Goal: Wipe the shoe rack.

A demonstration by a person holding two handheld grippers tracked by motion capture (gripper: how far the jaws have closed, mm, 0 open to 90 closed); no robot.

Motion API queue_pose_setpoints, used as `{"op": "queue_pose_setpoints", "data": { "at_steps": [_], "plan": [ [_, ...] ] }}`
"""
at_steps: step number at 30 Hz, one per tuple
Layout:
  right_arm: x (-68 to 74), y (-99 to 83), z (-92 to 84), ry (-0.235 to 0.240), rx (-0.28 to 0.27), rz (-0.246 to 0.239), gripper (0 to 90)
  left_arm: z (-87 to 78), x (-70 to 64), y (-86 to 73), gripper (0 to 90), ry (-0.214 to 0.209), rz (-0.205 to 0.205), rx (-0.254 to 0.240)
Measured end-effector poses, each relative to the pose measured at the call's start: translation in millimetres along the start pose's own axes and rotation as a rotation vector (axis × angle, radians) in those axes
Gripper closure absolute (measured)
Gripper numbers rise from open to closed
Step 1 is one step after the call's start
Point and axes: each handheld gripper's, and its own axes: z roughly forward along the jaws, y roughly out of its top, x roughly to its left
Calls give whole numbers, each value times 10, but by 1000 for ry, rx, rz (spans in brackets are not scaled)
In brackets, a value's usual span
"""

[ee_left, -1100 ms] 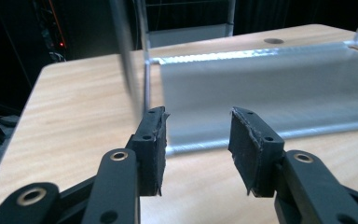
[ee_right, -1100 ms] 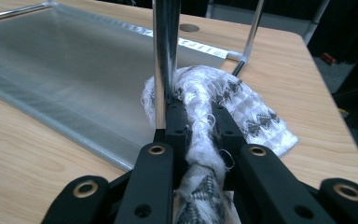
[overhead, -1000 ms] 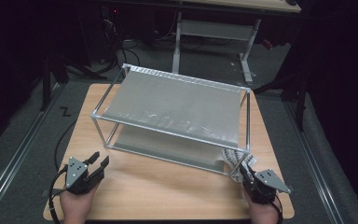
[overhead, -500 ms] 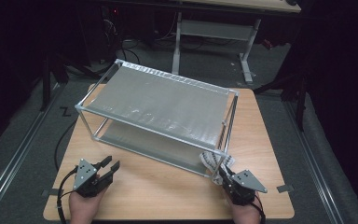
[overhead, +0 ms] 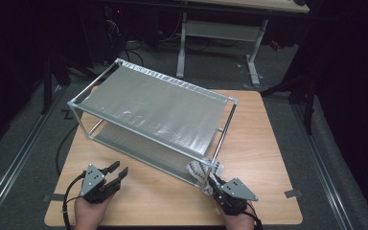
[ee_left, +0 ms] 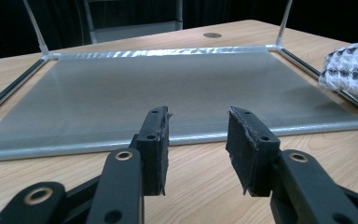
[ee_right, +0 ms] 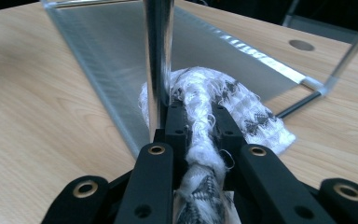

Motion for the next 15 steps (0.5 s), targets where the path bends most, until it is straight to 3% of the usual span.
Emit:
{"op": "queue_pose_setpoints", "data": {
  "at_steps": [10, 15],
  "plan": [
    [208, 31, 24, 62, -7, -34, 801, 13, -47, 8, 589, -14, 12, 1],
    [121, 14, -43, 13, -13, -40, 800, 58, -89, 25, 590, -35, 22, 7]
  ]
}}
